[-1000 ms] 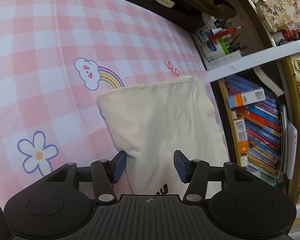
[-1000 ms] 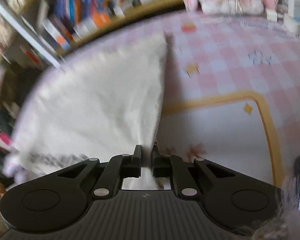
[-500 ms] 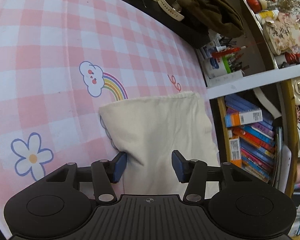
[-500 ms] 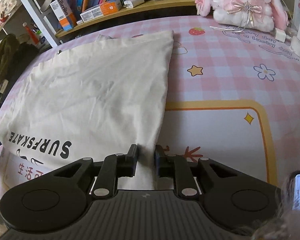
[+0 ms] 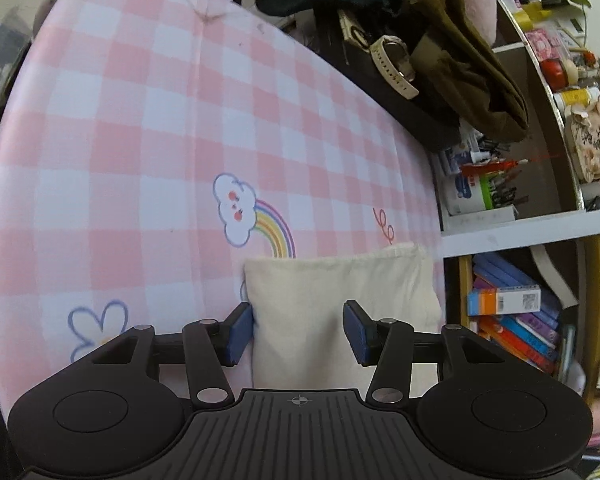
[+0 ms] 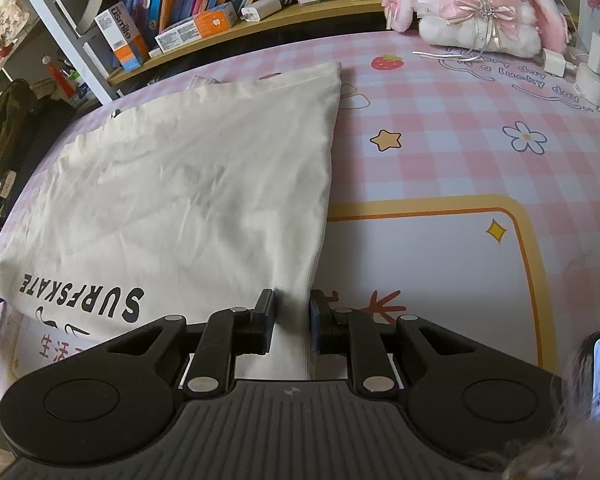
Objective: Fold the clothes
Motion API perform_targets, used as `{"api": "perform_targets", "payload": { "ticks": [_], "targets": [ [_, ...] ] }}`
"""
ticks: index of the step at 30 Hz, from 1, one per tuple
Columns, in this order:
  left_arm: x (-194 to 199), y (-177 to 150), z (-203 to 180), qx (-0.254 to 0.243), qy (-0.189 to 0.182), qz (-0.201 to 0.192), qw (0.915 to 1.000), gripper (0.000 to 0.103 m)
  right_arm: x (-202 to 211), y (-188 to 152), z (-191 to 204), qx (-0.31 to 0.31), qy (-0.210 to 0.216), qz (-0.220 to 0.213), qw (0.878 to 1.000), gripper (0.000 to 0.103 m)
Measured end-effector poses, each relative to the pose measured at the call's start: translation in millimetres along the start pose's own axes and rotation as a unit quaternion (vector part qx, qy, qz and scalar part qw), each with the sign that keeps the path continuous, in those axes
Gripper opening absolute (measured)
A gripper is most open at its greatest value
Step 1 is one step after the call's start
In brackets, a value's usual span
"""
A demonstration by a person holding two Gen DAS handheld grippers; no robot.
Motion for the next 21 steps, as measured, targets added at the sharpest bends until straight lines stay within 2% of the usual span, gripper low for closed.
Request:
{"api": "perform_targets", "payload": {
  "ticks": [2, 3, 4, 5, 6, 7, 8, 9, 10, 11, 13, 16, 19, 21],
  "targets": [
    [-3.5, 1.3, 0.5, -0.003, 0.006, -0.001, 1.0000, 0.023, -0.1, -0.3, 0.2, 0.000, 0.000, 0.000, 1.000, 0.016],
    [-5.1, 1.7, 1.4, -0.002, 0.008, -0.001, 1.0000, 0.008, 0.0, -0.5, 0.2, 0.000, 0.000, 0.000, 1.000, 0.016],
    [-5.2, 2.0, -1.0, -0.009, 0.009, 0.000, 0.9999, 0.003, 0.1, -0.5, 0.2, 0.001, 0.000, 0.000, 1.000, 0.016],
    [-0.7, 2.5, -11.0, -0.033, 0.009, -0.007, 0.9994, 0.003, 0.1, -0.4, 0.2, 0.002, -0.001, 0.000, 1.000, 0.016],
    [8.3, 1.9, -33.3, -0.085, -0.010, -0.021, 0.9961, 0.003, 0.2, -0.3, 0.4, 0.003, -0.001, 0.001, 1.000, 0.016],
    [17.7, -0.2, -58.3, -0.139, -0.036, -0.032, 0.9891, 0.003, 0.2, -0.2, 0.8, 0.005, -0.002, 0.001, 1.000, 0.016],
    [27.1, -3.1, -83.1, -0.192, -0.062, -0.040, 0.9785, 0.003, 0.2, -0.1, 1.1, 0.007, -0.003, 0.001, 1.000, 0.016],
    [34.7, -3.9, -99.6, -0.222, -0.079, -0.047, 0.9708, 0.003, 0.1, 0.0, 1.6, 0.008, -0.005, 0.002, 1.000, 0.016],
    [38.4, -1.9, -104.9, -0.225, -0.083, -0.052, 0.9694, 0.003, -0.2, 0.1, 2.1, 0.009, -0.006, 0.002, 1.000, 0.016],
    [35.2, 1.5, -96.3, -0.211, -0.071, -0.049, 0.9736, 0.003, -0.4, 0.2, 2.5, 0.010, -0.007, 0.002, 1.000, 0.016],
    [25.3, 8.6, -71.7, -0.176, -0.035, -0.040, 0.9830, 0.003, -0.6, 0.1, 2.7, 0.011, -0.007, 0.002, 1.000, 0.016],
    [8.2, 8.2, -30.8, -0.139, 0.013, -0.018, 0.9900, 0.003, -0.1, -0.6, 1.2, 0.008, -0.003, -0.001, 1.000, 0.016],
    [4.0, 4.9, -18.4, -0.127, 0.009, -0.019, 0.9916, 0.004, 0.2, -1.0, 0.5, 0.007, 0.000, -0.004, 1.000, 0.016],
    [2.1, 5.0, -17.2, -0.130, 0.007, -0.017, 0.9914, 0.009, 0.3, -0.9, 0.4, 0.008, 0.000, -0.004, 1.000, 0.016]
  ]
}}
Point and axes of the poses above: each gripper's, at about its wrist camera, not at the fingertips, and x roughly against the way its jaws point, z to its left, y to its top, the point moved 8 cm from there along -x, roughly the way its jaws point, and after that the axes turned 11 degrees about -x, right-handed, at the moved point
